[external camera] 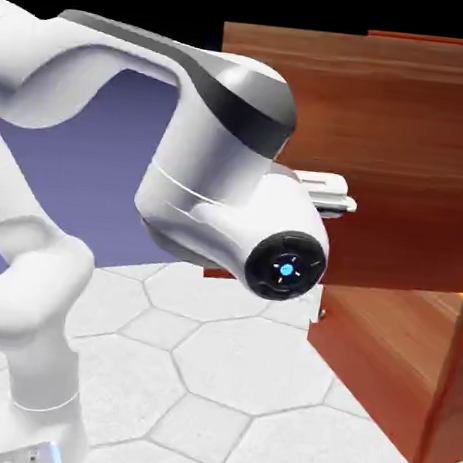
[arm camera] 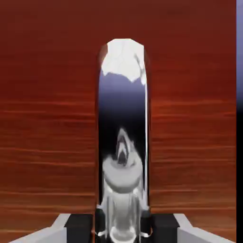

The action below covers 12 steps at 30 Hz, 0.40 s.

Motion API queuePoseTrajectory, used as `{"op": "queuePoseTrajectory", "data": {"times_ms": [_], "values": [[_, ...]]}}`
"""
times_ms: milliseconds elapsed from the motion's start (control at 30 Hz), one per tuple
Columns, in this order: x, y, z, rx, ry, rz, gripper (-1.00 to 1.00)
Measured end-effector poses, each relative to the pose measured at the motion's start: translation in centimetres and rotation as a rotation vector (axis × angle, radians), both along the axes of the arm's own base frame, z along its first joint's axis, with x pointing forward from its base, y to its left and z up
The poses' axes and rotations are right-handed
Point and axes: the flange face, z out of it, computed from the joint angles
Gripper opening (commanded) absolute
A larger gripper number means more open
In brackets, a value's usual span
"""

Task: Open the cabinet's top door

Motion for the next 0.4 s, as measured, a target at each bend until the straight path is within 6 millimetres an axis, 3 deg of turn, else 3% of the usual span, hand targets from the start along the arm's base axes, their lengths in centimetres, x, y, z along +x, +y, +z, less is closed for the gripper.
{"op": "queuePoseTrajectory", "data": {"times_ms": [367, 400], "values": [[1.8, -7.4, 0.0, -0.001, 0.0, 0.201, -1.0], [2.0, -8.0, 0.0, 0.0, 0.0, 0.217, 1.0]]}}
